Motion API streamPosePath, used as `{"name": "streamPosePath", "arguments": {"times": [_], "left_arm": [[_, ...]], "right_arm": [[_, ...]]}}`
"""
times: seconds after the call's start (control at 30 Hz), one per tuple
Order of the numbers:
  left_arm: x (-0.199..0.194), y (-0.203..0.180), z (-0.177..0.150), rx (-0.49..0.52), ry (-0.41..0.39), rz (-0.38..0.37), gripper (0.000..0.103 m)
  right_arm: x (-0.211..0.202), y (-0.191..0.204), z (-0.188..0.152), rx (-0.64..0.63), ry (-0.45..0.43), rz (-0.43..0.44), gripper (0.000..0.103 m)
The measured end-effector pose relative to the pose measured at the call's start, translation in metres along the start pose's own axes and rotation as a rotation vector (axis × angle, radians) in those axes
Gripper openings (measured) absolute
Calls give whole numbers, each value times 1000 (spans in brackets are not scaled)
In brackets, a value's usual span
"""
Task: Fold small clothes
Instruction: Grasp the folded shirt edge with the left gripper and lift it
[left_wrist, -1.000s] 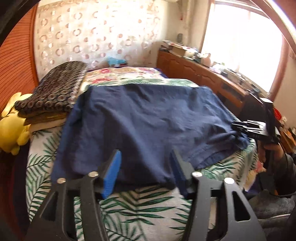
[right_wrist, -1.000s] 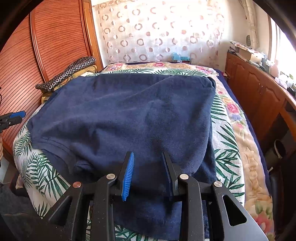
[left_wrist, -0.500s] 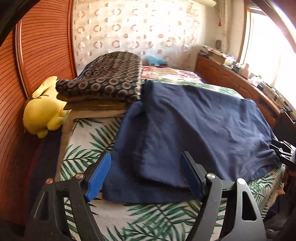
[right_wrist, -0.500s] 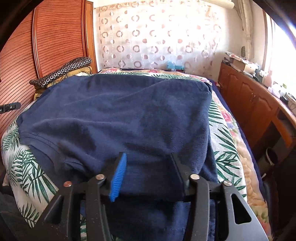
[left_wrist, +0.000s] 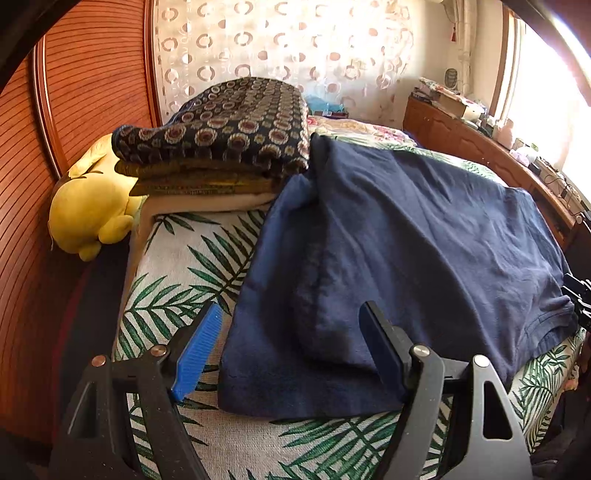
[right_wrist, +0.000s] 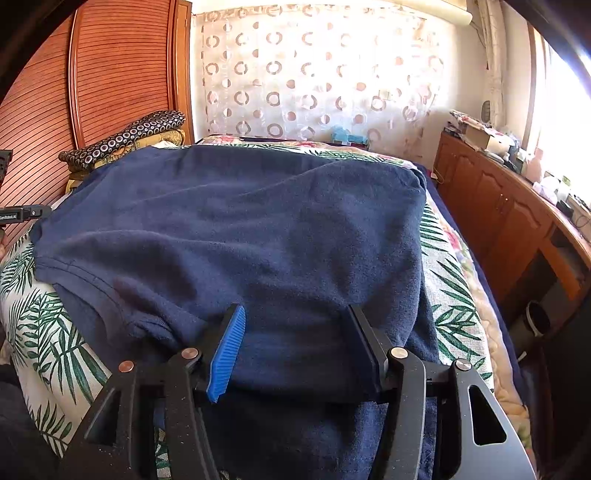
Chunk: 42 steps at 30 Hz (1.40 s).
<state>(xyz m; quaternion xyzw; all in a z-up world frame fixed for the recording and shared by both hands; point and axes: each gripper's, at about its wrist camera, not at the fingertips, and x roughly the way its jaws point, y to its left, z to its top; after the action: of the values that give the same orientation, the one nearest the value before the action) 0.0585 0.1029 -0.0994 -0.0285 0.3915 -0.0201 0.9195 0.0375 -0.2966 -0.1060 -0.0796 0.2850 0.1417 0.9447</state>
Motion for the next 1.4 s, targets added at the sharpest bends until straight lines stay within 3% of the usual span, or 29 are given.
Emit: {"name": "streamPosePath", "arguments": {"times": [0.33,0.47,0.67,0.73,0.8,0.93,1.2,1.4], "left_arm": [[9,1,-3,-11,33,-17,78],[9,-2,-4,2,34,-63,76],[9,-4,-2,13,25,-76,49],[8,-4,-2,15,19,-73,27],[7,-3,0,8,26,-116,15],[3,-11,3,29,19,-140,9],[-27,-36,24,58,-98,-212,7],[-42,-72,54,82,-156,-335,6]], "right_arm": [[2,2,0,1,-4,2,63],[1,1,-2,6,-10,4,63],[1,1,-3,4,-11,5,64],[1,1,-4,4,-13,7,64],[0,1,-5,4,-17,9,64],[0,1,-5,5,-15,12,64],[0,0,-4,2,-11,17,64],[-1,-5,-2,25,-4,33,64]]}}
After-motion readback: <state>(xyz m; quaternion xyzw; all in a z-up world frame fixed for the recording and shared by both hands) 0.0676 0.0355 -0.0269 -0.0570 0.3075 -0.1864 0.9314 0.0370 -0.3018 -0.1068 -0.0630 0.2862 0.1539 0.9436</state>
